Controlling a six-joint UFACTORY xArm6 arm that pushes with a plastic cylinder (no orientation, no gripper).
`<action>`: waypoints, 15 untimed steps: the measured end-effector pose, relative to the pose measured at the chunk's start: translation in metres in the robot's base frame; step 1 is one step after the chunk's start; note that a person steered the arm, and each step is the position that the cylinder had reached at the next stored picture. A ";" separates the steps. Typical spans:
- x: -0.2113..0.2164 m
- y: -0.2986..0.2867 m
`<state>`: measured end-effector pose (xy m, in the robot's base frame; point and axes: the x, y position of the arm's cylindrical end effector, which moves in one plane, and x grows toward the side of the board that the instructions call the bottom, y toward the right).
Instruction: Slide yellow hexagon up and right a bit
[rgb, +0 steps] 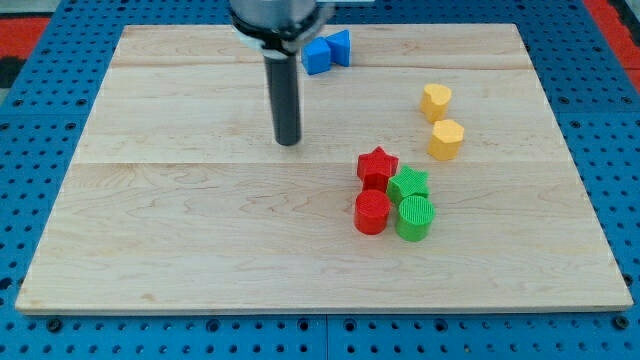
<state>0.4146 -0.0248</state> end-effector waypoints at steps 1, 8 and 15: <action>-0.018 0.044; 0.064 0.217; -0.056 0.084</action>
<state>0.3591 0.0589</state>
